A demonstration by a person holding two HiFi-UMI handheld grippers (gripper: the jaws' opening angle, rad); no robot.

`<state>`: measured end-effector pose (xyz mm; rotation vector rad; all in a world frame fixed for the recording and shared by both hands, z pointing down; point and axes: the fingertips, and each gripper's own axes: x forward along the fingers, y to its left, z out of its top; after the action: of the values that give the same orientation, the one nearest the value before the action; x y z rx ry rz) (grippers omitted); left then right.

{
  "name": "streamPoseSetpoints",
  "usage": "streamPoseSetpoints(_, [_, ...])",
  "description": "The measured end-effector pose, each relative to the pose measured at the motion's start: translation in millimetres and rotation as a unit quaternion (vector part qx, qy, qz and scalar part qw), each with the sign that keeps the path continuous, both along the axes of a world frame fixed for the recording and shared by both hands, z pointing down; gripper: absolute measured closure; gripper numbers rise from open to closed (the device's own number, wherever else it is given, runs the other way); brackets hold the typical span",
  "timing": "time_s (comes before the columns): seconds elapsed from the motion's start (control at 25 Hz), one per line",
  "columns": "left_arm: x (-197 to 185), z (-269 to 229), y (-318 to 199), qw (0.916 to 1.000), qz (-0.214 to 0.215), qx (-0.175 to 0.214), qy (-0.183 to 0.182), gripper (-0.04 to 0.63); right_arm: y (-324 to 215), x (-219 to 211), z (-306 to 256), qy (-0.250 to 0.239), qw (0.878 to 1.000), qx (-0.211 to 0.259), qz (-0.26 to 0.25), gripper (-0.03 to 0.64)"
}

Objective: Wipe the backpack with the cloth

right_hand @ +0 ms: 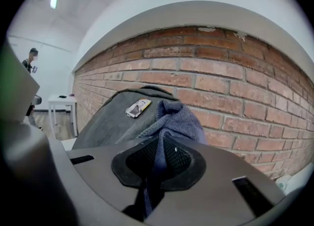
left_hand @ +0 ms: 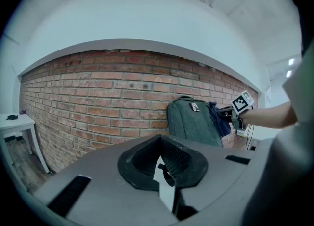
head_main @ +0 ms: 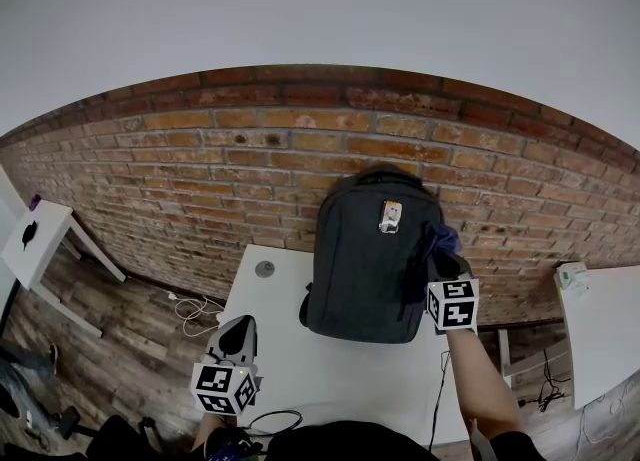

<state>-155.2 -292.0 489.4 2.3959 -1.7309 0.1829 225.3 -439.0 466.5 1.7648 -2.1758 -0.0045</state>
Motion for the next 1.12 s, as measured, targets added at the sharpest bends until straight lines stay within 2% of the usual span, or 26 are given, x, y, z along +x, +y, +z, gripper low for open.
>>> streamPoseSetpoints(0.24, [-5,0,0,1.0000,-0.004,-0.001,0.001,0.598,-23,-7,-28,-0.005,1.000,0.019,-0.005,0.588])
streamPoseSetpoints(0.36, [-5,1,1,1.0000,-0.005,-0.001,0.002,0.598,-32,-8,-44,0.038,0.999,0.037,-0.010,0.588])
streamPoseSetpoints(0.44, [-6,1,1,1.0000,-0.006,-0.002,0.001,0.598,-38,-11,-54,0.050,0.997,0.047,-0.019,0.588])
streamPoseSetpoints(0.72, [-9,-2,1,0.9999,-0.010,0.001,-0.001,0.598,-68,-21,-85,0.030,0.998,0.052,-0.032,0.588])
streamPoseSetpoints(1.12, [-13,1,3,0.9999,-0.016,-0.003,-0.002,0.598,-65,-29,-68,0.018,0.998,0.037,-0.039,0.588])
